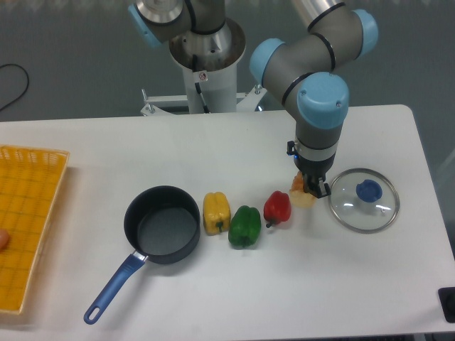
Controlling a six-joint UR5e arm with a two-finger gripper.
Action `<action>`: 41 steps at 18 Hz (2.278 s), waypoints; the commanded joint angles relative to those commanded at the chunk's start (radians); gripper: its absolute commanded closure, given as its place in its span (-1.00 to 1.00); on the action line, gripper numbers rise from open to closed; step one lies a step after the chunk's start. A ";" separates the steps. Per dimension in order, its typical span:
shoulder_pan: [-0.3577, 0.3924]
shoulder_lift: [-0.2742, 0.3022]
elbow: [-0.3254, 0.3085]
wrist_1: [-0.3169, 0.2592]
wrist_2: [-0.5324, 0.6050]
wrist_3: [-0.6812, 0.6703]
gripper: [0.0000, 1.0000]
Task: Place the bread in the pot
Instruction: 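Grasp the small bread piece beside the red pepper with the gripper, then lift the bread and carry it over the dark saucepan, then lower the bread into the saucepan and open the gripper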
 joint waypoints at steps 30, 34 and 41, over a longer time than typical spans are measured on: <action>-0.435 0.077 0.000 -0.052 0.006 -0.572 0.92; -0.483 0.040 0.021 -0.046 0.009 -0.659 0.91; -0.500 0.012 0.044 -0.044 0.009 -0.692 0.39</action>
